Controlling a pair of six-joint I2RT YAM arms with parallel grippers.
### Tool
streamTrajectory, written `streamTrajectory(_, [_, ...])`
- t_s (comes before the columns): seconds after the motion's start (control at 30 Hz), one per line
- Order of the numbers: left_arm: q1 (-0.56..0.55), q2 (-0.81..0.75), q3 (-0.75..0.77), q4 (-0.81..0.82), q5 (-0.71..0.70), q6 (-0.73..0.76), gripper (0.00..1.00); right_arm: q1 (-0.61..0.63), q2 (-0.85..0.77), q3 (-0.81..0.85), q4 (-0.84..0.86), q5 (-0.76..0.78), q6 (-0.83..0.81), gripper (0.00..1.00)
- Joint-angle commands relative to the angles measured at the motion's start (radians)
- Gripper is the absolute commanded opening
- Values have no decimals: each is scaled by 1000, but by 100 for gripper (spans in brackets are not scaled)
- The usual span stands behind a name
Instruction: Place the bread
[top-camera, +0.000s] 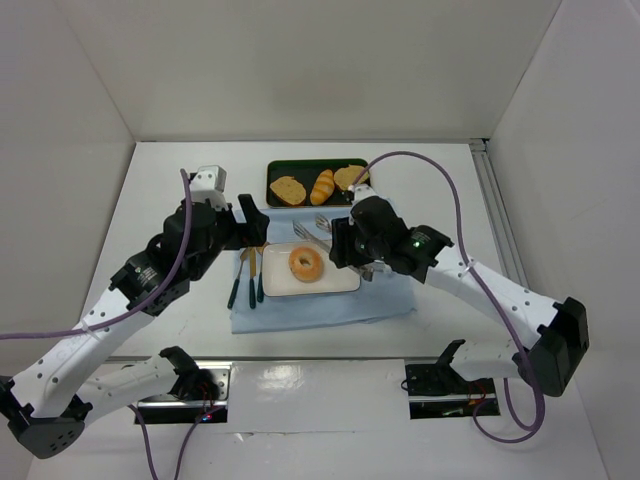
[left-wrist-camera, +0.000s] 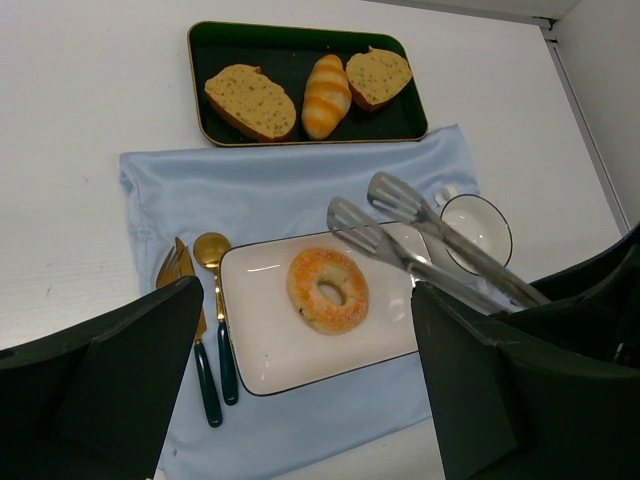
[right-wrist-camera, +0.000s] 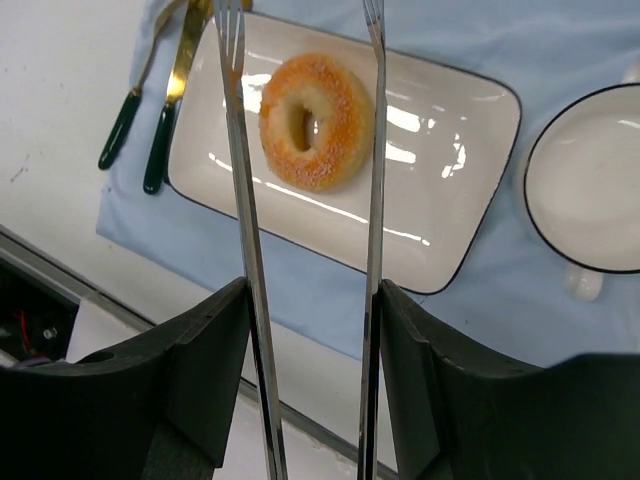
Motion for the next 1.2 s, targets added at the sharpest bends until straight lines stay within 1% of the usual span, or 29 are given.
streamTrajectory(0.0, [5,-10,-5,17,7,-10,99,9,-4,121,-63,93,-17,59])
streamTrajectory(0.1, [5,-10,-5,26,7,-10,99,-6,-4,186,-117,194,-55,59])
streamTrajectory(0.23, [5,-10,-14,26,7,-10,99,-121,57,226,-157,271,-98,59])
streamTrajectory(0.27, [5,-10,-14,26,7,-10,99,-191,75,226,-157,271,-127,59])
streamTrajectory(0.3, [5,-10,-14,26,7,-10,99,-226,85,226,-131,271,-138,59])
streamTrajectory(0.33, [5,-21,-25,26,7,-10,99,-263,94,226,-115,256,-138,59])
streamTrajectory(0.37, [5,-21,-25,26,7,-19,99,-343,120,226,-100,238,-152,59])
streamTrajectory(0.43, [5,-30,-36,26,7,-19,99,-411,154,235,-59,178,-161,59])
streamTrajectory(0.47, [5,-30,-45,26,7,-19,99,-469,192,244,-45,163,-161,59])
streamTrajectory(0.57, [5,-41,-54,26,7,-28,99,-575,258,278,9,83,-161,59])
streamTrajectory(0.6, [5,-41,-54,26,7,-28,99,-595,301,278,24,46,-161,59])
streamTrajectory(0.67, [5,-50,-63,26,7,-28,99,-647,342,328,50,11,-161,59])
streamTrajectory(0.77, [5,-59,-73,26,7,-28,99,-693,420,379,63,-21,-161,59])
streamTrajectory(0.83, [5,-70,-82,26,7,-28,99,-705,468,389,63,-12,-161,59])
streamTrajectory(0.87, [14,-70,-82,26,7,-28,99,-705,482,414,63,-12,-161,59])
streamTrajectory(1.17, [14,-59,-91,37,7,-19,99,-759,553,415,5,58,-190,59])
